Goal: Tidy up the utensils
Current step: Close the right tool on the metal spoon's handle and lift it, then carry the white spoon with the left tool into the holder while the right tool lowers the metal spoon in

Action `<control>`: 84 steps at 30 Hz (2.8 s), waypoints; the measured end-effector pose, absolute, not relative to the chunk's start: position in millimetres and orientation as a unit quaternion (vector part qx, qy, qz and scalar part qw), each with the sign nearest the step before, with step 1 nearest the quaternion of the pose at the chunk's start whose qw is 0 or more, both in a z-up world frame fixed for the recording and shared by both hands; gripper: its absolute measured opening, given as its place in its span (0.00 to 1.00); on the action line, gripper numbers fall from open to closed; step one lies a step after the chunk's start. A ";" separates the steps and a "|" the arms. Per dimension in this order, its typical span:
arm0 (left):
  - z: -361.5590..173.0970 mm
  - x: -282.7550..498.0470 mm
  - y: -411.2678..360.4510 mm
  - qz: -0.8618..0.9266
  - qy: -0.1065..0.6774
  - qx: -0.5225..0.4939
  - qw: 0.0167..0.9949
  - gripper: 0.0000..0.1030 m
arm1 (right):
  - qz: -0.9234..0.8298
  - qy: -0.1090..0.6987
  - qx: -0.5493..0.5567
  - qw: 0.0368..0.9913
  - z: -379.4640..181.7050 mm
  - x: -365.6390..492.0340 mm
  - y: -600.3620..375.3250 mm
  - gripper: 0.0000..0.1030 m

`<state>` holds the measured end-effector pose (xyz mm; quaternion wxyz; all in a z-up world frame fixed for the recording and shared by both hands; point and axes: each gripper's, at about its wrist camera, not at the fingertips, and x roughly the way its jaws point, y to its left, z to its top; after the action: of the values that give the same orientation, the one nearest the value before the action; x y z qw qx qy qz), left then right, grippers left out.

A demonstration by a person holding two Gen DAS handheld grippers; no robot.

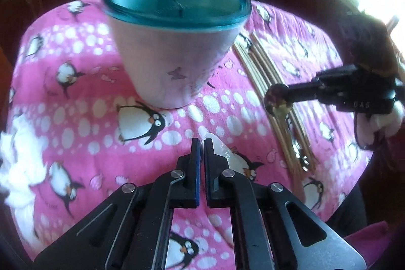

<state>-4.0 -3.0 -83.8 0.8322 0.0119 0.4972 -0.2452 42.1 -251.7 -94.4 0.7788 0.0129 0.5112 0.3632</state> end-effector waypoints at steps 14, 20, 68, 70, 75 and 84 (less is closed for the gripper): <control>24.7 -28.7 48.6 -0.219 0.394 -0.067 0.890 0.00 | 0.359 0.420 0.050 0.832 -15.5 15.2 -269.7 0.02; 62.1 -23.8 61.1 -0.204 0.350 -0.075 0.911 0.00 | 0.357 0.384 0.058 0.849 20.7 17.0 -272.4 0.02; 5.8 43.0 0.4 -0.035 0.260 0.032 0.964 0.01 | 0.229 0.317 -0.063 0.918 21.6 91.7 -171.1 0.04; 2.8 42.1 -1.3 -0.036 0.263 0.033 0.964 0.01 | 0.231 0.320 -0.065 0.916 18.6 89.9 -169.6 0.04; -3.4 43.5 -3.5 -0.037 0.273 0.030 0.961 0.01 | 0.234 0.332 -0.061 0.912 9.5 89.2 -166.7 0.05; -13.7 50.6 -0.8 -0.034 0.294 0.014 0.955 0.01 | 0.237 0.339 -0.045 0.909 9.8 92.8 -171.4 0.05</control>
<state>50.6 -0.8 -13.7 0.9551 0.0137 0.2939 -0.0338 92.8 -171.4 9.8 0.9095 -0.0446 0.3390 0.2366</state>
